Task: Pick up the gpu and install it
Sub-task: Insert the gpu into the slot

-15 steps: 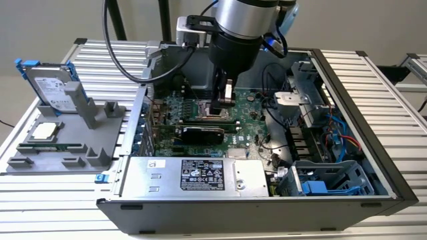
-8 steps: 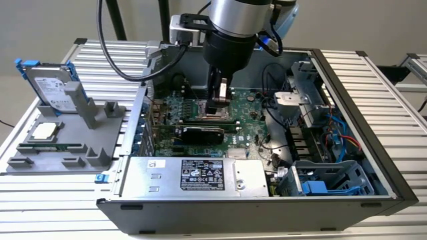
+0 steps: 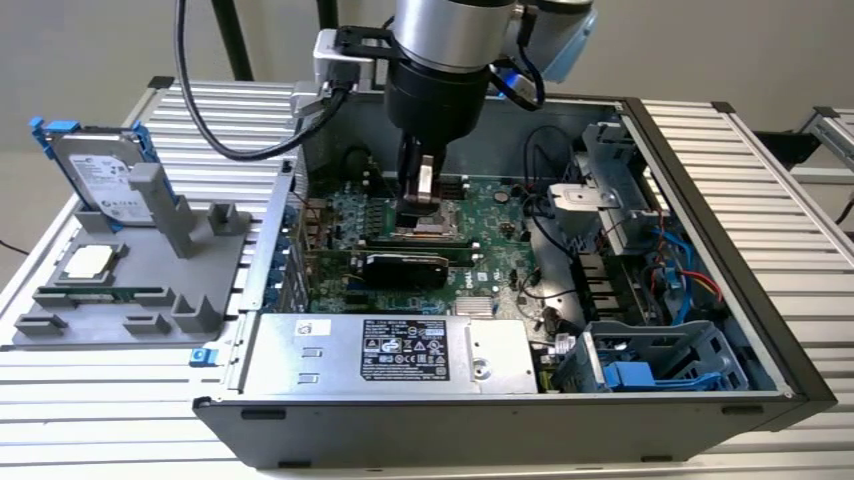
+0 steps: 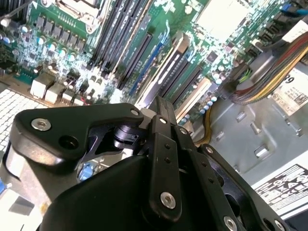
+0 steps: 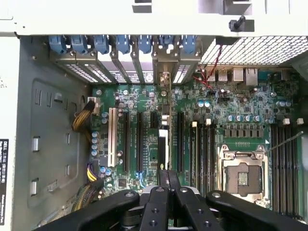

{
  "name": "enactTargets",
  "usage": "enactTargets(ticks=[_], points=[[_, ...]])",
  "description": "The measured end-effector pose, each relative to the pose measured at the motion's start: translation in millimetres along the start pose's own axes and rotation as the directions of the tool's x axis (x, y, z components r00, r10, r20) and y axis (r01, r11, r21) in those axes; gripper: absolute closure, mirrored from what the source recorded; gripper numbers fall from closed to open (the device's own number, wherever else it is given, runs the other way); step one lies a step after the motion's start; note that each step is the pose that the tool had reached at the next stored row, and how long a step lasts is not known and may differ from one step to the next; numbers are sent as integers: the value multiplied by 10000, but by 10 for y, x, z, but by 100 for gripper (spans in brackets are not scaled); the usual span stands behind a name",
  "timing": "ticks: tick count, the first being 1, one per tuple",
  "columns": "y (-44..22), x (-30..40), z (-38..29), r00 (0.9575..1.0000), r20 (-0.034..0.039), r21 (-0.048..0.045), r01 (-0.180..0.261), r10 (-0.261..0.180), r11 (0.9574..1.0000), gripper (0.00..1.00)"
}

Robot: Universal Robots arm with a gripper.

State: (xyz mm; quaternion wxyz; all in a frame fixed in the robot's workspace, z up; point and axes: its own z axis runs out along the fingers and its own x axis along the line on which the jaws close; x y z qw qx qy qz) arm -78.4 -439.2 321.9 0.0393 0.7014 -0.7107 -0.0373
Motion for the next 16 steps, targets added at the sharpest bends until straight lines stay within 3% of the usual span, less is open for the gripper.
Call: enactTargets(ticks=[8,16], points=[[219,3,24,10000,2,87,1,-1,10000,100],[363,5,40,10000,2,124,1,-1,9999,100]])
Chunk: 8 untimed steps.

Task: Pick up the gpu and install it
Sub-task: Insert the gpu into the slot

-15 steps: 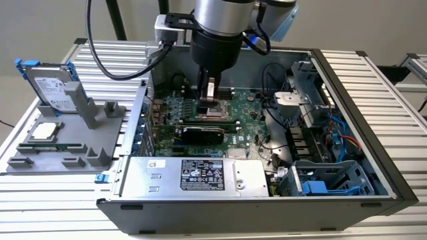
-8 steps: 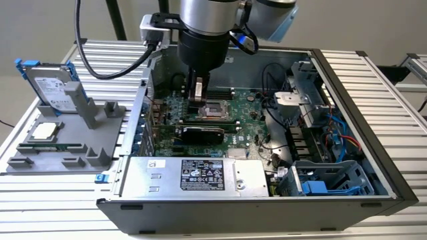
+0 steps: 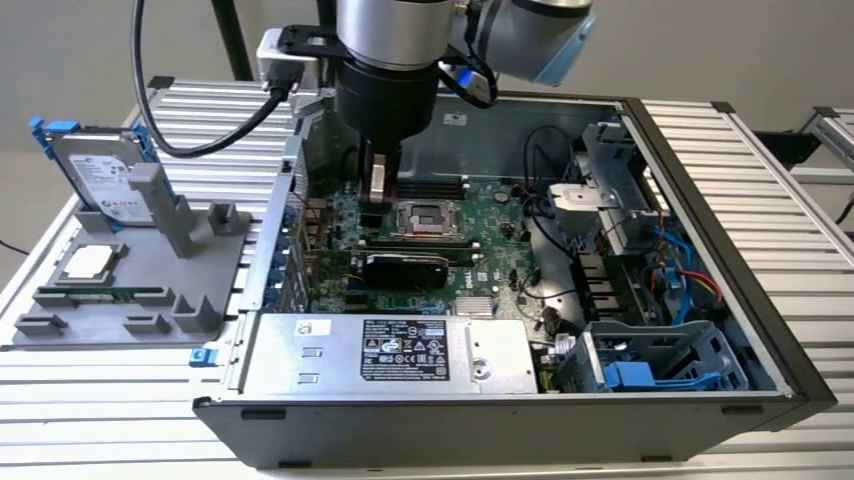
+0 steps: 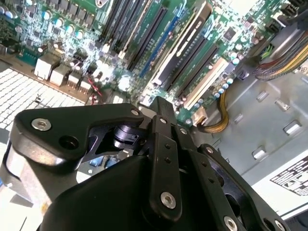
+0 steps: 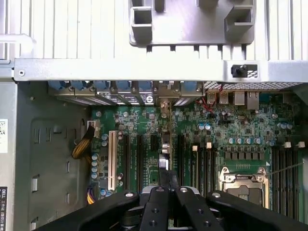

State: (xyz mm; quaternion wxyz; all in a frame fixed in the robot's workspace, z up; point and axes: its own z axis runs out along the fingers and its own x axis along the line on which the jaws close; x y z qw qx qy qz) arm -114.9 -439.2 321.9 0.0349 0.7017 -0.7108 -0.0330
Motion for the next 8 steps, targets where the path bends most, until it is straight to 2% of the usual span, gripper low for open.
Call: enactTargets(ticks=[8], points=[[82,1,8,10000,-1,4,-1,1,10000,100]])
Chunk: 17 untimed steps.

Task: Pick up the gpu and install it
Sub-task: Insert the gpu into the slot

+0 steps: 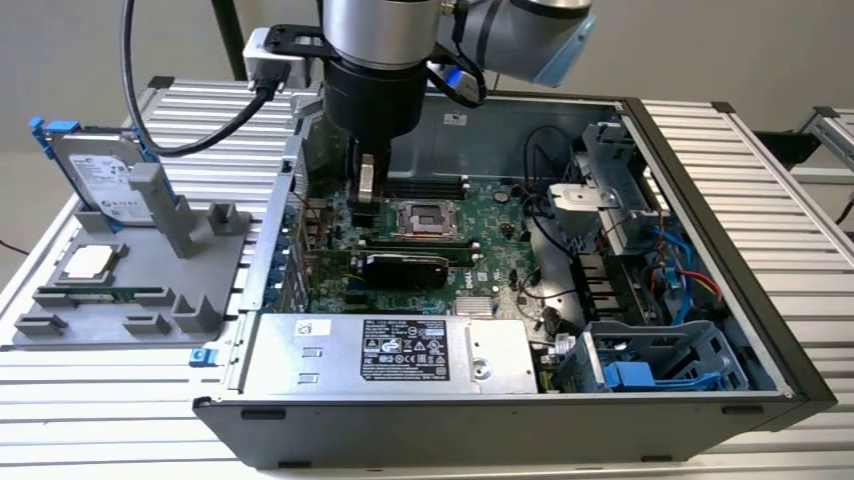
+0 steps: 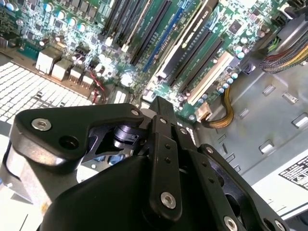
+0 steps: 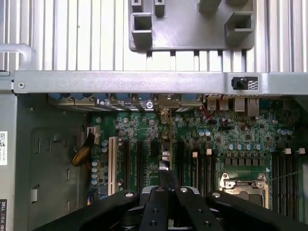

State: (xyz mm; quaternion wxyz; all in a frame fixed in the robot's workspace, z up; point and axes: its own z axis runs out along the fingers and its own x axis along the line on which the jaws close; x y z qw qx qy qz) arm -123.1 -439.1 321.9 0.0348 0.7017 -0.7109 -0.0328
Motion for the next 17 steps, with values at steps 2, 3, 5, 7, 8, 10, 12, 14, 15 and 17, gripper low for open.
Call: enactTargets(ticks=[2,3,5,7,8,10,12,14,15,17], points=[[22,1,2,10000,1,2,0,0,10000,100],[34,1,4,10000,2,4,0,0,10000,100],[56,1,6,10000,1,4,1,-1,10000,100],[77,1,7,10000,0,4,1,-1,10000,100],[89,2,9,10000,0,5,1,-1,10000,100],[105,1,10,10000,1,5,0,0,10000,100],[127,2,12,10000,0,5,0,0,10000,100],[153,2,15,10000,1,5,0,0,10000,100],[166,3,16,10000,1,5,0,0,10000,100],[181,2,18,10000,1,5,0,0,10000,100]])
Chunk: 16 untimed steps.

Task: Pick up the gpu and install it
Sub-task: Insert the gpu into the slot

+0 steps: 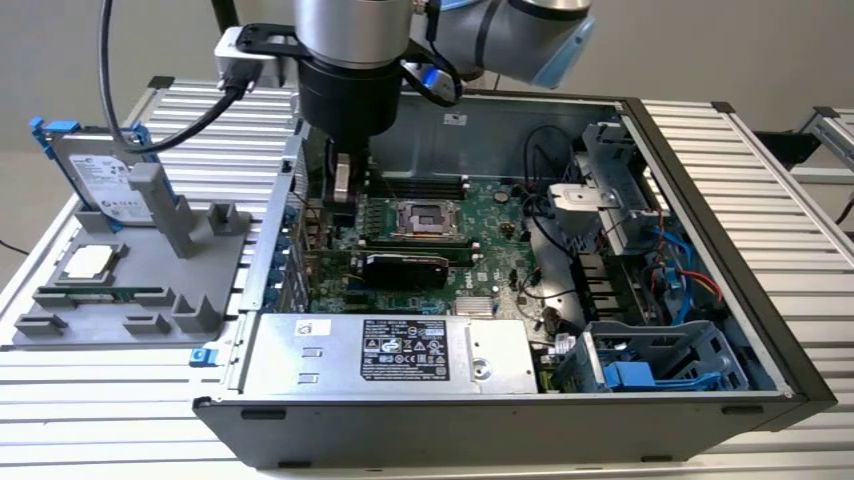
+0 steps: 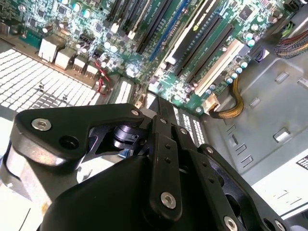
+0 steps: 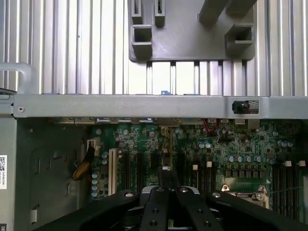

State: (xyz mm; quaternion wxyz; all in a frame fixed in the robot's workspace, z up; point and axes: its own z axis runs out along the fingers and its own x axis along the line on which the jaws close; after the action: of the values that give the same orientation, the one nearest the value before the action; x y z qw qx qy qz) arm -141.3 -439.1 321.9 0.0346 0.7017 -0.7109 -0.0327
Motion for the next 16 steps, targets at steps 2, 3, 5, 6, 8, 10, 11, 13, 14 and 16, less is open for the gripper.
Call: enactTargets(ticks=[2,3,5,6,8,10,11,13,14,16], points=[[23,1,6,10000,-1,2,0,0,10000,100],[41,1,14,10000,-1,10,1,-1,10000,100],[65,1,31,10000,0,20,1,-1,10000,100],[78,1,41,10000,1,30,0,0,10000,100],[99,2,57,10000,1,49,-1,1,10000,100],[99,2,57,10000,-1,49,0,0,10000,100],[99,2,57,10000,-1,49,1,-1,10000,100],[100,2,61,10000,0,51,1,-1,10000,100],[103,1,72,10000,4,57,-1,1,10000,100],[126,2,104,10000,1,72,0,0,10000,100]])
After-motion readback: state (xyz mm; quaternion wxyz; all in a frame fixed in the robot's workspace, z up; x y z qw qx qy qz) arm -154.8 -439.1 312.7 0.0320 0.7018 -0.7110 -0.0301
